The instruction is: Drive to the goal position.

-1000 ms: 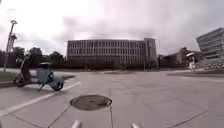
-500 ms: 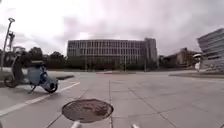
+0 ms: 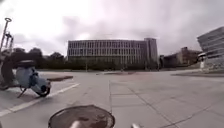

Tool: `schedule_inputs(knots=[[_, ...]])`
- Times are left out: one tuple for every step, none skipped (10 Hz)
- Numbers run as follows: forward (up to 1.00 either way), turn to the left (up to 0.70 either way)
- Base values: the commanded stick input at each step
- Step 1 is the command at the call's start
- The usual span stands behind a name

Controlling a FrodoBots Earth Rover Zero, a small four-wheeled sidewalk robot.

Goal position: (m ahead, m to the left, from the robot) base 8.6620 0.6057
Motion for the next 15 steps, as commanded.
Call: schedule_inputs(knots=[[0.7,0.0],[0.7,0.0],[0.7,0.0],[0.7,0.0],[0.7,0.0],[0.7,0.0],[0.7,0.0],[0.7,0.0],[0.7,0.0],[0.7,0.0],[0.7,0.0],[0.7,0.0],[0.7,0.0],[0.7,0.0],[0.7,0.0]])
